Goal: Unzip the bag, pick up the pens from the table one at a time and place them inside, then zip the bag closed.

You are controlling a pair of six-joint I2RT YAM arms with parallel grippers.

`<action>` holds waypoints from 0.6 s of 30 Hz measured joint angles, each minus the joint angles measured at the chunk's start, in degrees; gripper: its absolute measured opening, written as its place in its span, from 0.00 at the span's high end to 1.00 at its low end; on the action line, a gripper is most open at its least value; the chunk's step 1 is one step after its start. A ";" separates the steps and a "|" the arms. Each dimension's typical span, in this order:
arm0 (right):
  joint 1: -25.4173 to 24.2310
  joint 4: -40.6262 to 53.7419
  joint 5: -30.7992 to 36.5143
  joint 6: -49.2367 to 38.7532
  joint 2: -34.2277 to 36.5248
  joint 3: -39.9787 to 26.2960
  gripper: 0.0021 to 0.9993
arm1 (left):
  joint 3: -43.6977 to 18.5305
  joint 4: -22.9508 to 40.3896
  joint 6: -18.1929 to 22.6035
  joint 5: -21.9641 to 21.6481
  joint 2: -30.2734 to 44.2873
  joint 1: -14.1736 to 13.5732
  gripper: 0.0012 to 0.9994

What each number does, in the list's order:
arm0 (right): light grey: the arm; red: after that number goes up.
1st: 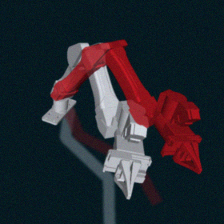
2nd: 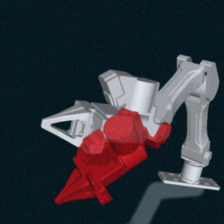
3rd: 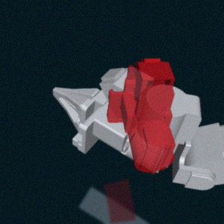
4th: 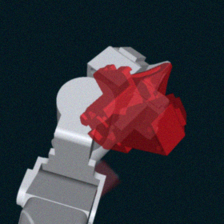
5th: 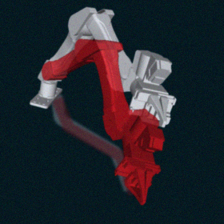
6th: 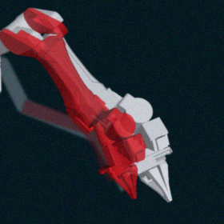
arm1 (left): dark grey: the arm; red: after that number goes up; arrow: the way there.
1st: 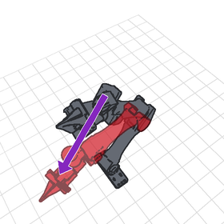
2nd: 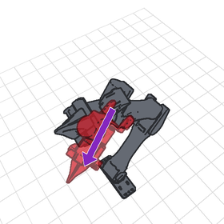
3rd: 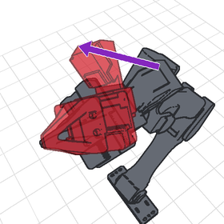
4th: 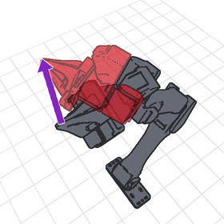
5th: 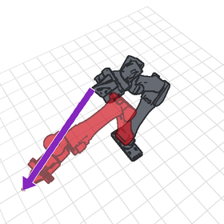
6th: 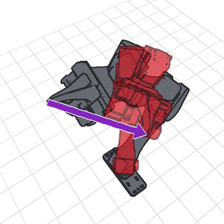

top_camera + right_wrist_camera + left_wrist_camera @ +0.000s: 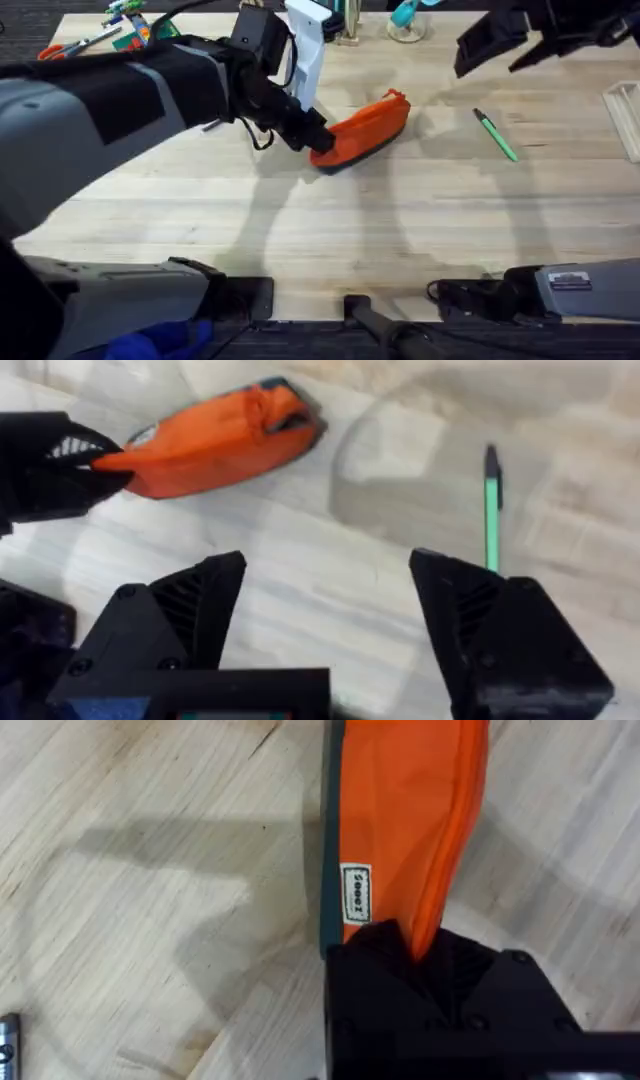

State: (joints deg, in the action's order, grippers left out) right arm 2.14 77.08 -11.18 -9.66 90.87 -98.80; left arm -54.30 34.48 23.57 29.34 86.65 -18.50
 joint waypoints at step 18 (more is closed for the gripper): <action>12.47 -11.04 2.01 0.16 5.59 0.00 0.00 | 0.00 0.00 0.00 0.00 0.00 0.00 0.96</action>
State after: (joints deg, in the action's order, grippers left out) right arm 14.61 66.05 -9.17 -9.50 96.46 -98.80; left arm -54.30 34.48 23.57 29.34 86.65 -18.50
